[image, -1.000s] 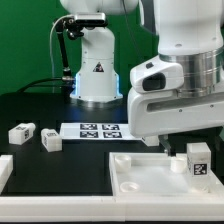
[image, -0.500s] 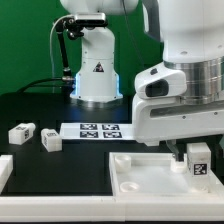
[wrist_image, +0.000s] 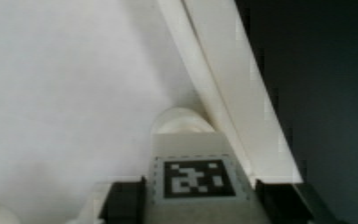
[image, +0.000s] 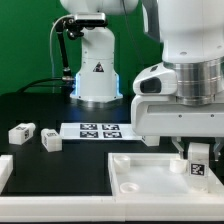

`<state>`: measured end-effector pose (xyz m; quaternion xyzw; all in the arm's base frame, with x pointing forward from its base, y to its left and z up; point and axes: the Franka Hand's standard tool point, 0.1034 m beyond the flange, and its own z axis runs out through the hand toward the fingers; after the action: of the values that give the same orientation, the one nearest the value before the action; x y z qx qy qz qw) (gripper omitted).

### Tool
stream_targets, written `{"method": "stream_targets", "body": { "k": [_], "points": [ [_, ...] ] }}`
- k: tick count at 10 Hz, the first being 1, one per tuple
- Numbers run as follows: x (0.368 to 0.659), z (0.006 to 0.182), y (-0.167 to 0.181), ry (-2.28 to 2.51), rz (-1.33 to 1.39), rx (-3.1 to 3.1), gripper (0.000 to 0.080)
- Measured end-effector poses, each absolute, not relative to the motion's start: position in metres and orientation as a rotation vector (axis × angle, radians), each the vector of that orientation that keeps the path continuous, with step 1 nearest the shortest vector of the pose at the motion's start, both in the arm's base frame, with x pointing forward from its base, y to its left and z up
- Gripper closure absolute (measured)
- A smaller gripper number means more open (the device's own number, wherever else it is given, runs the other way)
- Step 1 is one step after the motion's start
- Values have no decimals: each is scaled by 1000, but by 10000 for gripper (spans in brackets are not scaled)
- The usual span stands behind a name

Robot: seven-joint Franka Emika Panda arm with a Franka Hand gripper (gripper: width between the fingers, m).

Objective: Assemble square table

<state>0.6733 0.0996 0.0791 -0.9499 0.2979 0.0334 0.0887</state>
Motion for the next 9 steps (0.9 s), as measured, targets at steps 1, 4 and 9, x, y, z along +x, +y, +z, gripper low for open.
{"method": "stream_targets", "body": {
  "k": [1, 4, 9],
  "points": [
    [673, 79, 100, 1043, 85, -2761, 511],
    [675, 79, 99, 1591, 136, -2436, 511],
    [672, 77, 116, 1980, 119, -2117, 510]
  ]
}}
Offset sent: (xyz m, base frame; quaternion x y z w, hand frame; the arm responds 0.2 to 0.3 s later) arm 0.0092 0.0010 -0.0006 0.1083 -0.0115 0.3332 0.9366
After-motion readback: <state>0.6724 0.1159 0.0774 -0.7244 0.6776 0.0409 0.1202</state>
